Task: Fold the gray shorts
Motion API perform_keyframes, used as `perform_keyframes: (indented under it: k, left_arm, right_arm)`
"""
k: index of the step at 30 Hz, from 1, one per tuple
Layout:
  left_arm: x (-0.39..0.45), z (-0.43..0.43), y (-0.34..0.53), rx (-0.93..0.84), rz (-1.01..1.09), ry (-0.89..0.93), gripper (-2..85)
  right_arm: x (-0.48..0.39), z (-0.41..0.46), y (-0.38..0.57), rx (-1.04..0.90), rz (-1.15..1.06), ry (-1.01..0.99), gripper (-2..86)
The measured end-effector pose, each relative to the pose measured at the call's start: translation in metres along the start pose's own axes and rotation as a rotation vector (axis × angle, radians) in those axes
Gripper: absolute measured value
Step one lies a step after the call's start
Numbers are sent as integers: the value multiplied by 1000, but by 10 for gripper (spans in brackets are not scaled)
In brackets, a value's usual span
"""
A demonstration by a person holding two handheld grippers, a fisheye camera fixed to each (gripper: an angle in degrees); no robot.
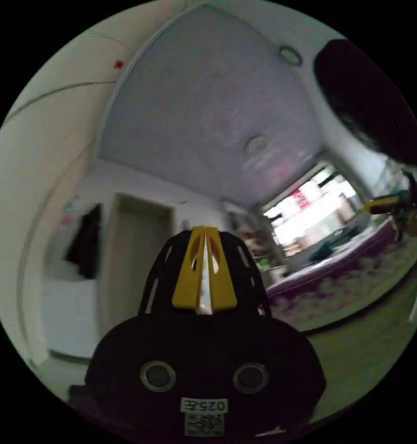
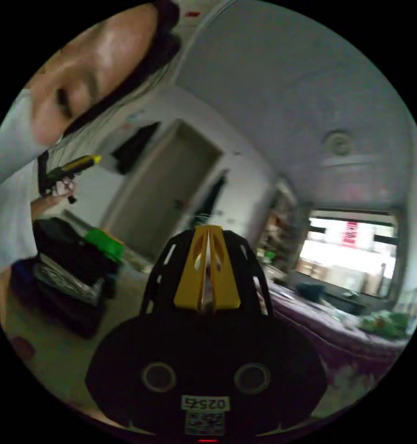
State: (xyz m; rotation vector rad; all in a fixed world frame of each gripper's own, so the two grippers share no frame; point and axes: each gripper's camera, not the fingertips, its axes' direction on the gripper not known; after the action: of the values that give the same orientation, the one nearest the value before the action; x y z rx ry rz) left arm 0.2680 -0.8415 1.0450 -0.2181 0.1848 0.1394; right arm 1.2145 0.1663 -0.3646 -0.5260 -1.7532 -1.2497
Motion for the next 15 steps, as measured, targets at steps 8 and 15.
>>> perform_keyframes:
  k: [8, 15]
  left_arm:
    - [443, 65, 12, -213, -398, 1277, 17]
    - [921, -55, 29, -714, -215, 2008, 71]
  right_arm:
    - [185, -319, 168, -457, 361, 812, 64]
    - [305, -507, 255, -674, 750, 1044, 145]
